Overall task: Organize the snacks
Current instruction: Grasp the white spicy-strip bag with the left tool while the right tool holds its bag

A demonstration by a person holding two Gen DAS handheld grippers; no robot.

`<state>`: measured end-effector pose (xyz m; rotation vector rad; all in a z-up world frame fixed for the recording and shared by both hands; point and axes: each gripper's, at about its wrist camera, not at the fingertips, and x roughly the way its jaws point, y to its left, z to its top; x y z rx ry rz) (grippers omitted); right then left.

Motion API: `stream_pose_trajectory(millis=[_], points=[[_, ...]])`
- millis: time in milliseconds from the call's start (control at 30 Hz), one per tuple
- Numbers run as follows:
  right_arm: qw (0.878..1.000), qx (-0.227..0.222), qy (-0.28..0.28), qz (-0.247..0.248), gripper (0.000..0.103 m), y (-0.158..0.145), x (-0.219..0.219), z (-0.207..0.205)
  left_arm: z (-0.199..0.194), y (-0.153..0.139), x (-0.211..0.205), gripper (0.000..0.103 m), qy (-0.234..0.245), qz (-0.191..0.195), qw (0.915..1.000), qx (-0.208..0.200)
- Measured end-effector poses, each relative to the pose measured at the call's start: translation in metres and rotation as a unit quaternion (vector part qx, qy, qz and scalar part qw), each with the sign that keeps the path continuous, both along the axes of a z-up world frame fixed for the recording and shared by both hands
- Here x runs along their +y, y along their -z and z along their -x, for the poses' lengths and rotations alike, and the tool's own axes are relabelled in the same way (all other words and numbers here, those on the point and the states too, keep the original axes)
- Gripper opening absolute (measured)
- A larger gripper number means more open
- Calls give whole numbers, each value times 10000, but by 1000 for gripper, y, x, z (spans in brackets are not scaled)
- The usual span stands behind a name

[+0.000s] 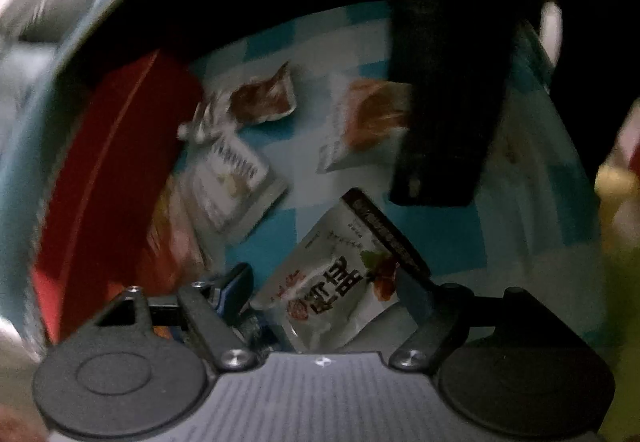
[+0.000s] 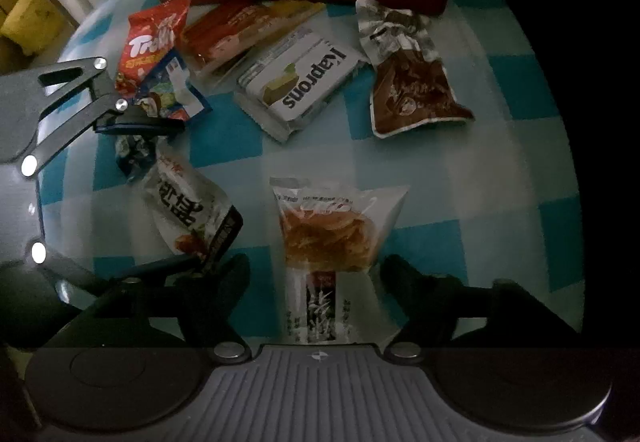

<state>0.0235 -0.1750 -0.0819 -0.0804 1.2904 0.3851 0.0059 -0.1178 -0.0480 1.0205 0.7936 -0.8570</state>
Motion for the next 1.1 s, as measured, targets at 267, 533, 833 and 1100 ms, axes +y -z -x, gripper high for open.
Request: stream_pose_trajectory(millis=[267,533,833,1100], points=[[10000,12,-46,82,84,2,6,-2,4,-3,-2,78,1190,-655,9906,158],[10000,51,-66,16,87,1,1,-4,-33,-4,17,79,387,-443,9917,1144],[9998,-100,-71,124,81,-2,-4,-9,-4,-2,28,70,208,-602,9876,1434],[9987,-153,-306,377,85,3,2,-3,-11,-11,18,71,537,-566,9960,439]])
